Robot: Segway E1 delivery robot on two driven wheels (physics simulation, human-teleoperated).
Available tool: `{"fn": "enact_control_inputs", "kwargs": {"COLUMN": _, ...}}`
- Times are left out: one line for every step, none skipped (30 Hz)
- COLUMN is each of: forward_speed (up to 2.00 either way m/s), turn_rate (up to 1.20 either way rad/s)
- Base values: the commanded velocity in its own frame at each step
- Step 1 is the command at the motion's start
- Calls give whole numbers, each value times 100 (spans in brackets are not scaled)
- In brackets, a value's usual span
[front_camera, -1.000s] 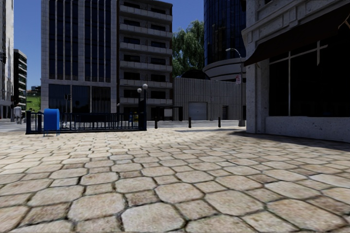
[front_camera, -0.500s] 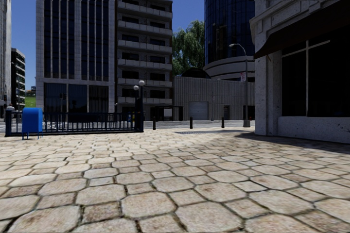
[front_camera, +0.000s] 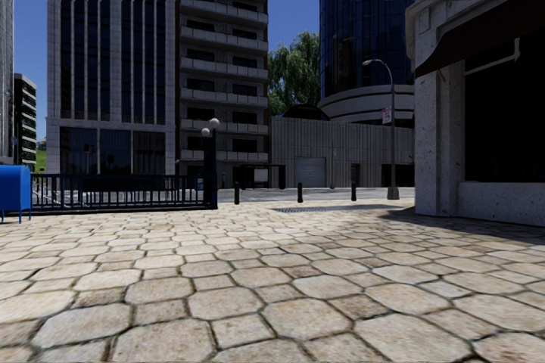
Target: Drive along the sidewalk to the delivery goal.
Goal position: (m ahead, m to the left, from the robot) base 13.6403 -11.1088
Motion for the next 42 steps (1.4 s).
{"fn": "enact_control_inputs", "kwargs": {"forward_speed": 199, "turn_rate": 0}}
{"fn": "enact_control_inputs", "kwargs": {"forward_speed": 199, "turn_rate": 0}}
{"fn": "enact_control_inputs", "kwargs": {"forward_speed": 199, "turn_rate": 0}}
{"fn": "enact_control_inputs", "kwargs": {"forward_speed": 199, "turn_rate": 0}}
{"fn": "enact_control_inputs", "kwargs": {"forward_speed": 200, "turn_rate": 0}}
{"fn": "enact_control_inputs", "kwargs": {"forward_speed": 200, "turn_rate": 0}}
{"fn": "enact_control_inputs", "kwargs": {"forward_speed": 200, "turn_rate": 0}}
{"fn": "enact_control_inputs", "kwargs": {"forward_speed": 200, "turn_rate": 0}}
{"fn": "enact_control_inputs", "kwargs": {"forward_speed": 200, "turn_rate": 0}}
{"fn": "enact_control_inputs", "kwargs": {"forward_speed": 200, "turn_rate": 0}}
{"fn": "enact_control_inputs", "kwargs": {"forward_speed": 200, "turn_rate": 0}}
{"fn": "enact_control_inputs", "kwargs": {"forward_speed": 200, "turn_rate": 0}}
{"fn": "enact_control_inputs", "kwargs": {"forward_speed": 200, "turn_rate": 0}}
{"fn": "enact_control_inputs", "kwargs": {"forward_speed": 200, "turn_rate": 0}}
{"fn": "enact_control_inputs", "kwargs": {"forward_speed": 200, "turn_rate": 0}}
{"fn": "enact_control_inputs", "kwargs": {"forward_speed": 200, "turn_rate": 0}}
{"fn": "enact_control_inputs", "kwargs": {"forward_speed": 200, "turn_rate": 0}}
{"fn": "enact_control_inputs", "kwargs": {"forward_speed": 200, "turn_rate": 0}}
{"fn": "enact_control_inputs", "kwargs": {"forward_speed": 200, "turn_rate": -2}}
{"fn": "enact_control_inputs", "kwargs": {"forward_speed": 200, "turn_rate": -4}}
{"fn": "enact_control_inputs", "kwargs": {"forward_speed": 200, "turn_rate": -5}}
{"fn": "enact_control_inputs", "kwargs": {"forward_speed": 200, "turn_rate": -6}}
{"fn": "enact_control_inputs", "kwargs": {"forward_speed": 200, "turn_rate": -6}}
{"fn": "enact_control_inputs", "kwargs": {"forward_speed": 200, "turn_rate": -6}}
{"fn": "enact_control_inputs", "kwargs": {"forward_speed": 200, "turn_rate": -6}}
{"fn": "enact_control_inputs", "kwargs": {"forward_speed": 200, "turn_rate": -6}}
{"fn": "enact_control_inputs", "kwargs": {"forward_speed": 200, "turn_rate": -6}}
{"fn": "enact_control_inputs", "kwargs": {"forward_speed": 200, "turn_rate": -6}}
{"fn": "enact_control_inputs", "kwargs": {"forward_speed": 200, "turn_rate": -12}}
{"fn": "enact_control_inputs", "kwargs": {"forward_speed": 200, "turn_rate": -18}}
{"fn": "enact_control_inputs", "kwargs": {"forward_speed": 200, "turn_rate": -19}}
{"fn": "enact_control_inputs", "kwargs": {"forward_speed": 200, "turn_rate": -19}}
{"fn": "enact_control_inputs", "kwargs": {"forward_speed": 200, "turn_rate": -20}}
{"fn": "enact_control_inputs", "kwargs": {"forward_speed": 200, "turn_rate": -20}}
{"fn": "enact_control_inputs", "kwargs": {"forward_speed": 200, "turn_rate": -20}}
{"fn": "enact_control_inputs", "kwargs": {"forward_speed": 200, "turn_rate": -20}}
{"fn": "enact_control_inputs", "kwargs": {"forward_speed": 200, "turn_rate": -21}}
{"fn": "enact_control_inputs", "kwargs": {"forward_speed": 200, "turn_rate": -22}}
{"fn": "enact_control_inputs", "kwargs": {"forward_speed": 200, "turn_rate": -22}}
{"fn": "enact_control_inputs", "kwargs": {"forward_speed": 200, "turn_rate": -25}}
{"fn": "enact_control_inputs", "kwargs": {"forward_speed": 200, "turn_rate": -27}}
{"fn": "enact_control_inputs", "kwargs": {"forward_speed": 200, "turn_rate": -27}}
